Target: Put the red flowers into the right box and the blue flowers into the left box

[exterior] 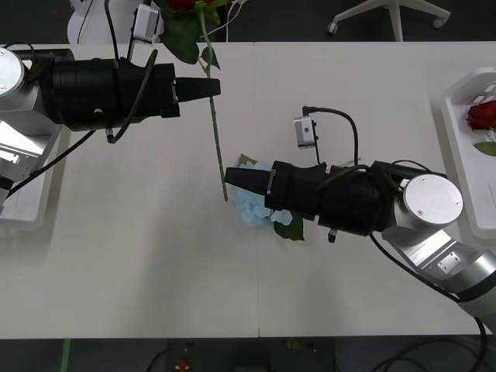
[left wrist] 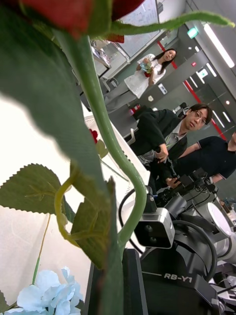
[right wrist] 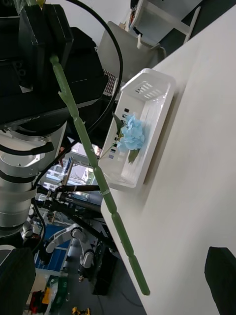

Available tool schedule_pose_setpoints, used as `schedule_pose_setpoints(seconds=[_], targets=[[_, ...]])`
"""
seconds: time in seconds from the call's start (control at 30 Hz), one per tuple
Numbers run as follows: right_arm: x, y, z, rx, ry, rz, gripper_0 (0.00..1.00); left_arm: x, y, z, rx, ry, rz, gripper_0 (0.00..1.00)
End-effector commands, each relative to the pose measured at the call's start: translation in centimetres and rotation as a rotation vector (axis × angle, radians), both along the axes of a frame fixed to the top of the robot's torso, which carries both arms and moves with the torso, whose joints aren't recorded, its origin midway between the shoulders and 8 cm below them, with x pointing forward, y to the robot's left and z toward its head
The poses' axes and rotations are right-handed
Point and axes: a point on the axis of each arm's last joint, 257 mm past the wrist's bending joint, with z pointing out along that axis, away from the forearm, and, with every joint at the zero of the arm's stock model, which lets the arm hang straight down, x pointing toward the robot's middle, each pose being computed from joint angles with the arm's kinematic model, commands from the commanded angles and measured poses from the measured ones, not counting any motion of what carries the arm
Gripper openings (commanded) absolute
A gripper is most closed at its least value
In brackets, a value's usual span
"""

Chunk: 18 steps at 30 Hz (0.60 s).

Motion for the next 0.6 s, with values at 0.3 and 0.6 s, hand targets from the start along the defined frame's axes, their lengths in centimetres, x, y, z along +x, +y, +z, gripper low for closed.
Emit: schedule_pose_setpoints(seconds=[0.3,0.6], targets=[[0.6,5.0,5.8,0.135,-0.003,0.012,1.00,-1.0,-1.1,0.8,-0.011,-0.075,-0.028,0.00],[1.3,6.5,5.0,0.123,0.011,0.014,1.00,-1.0,-1.1,0.8,-0.011,-0.075,-0.028,0.00]])
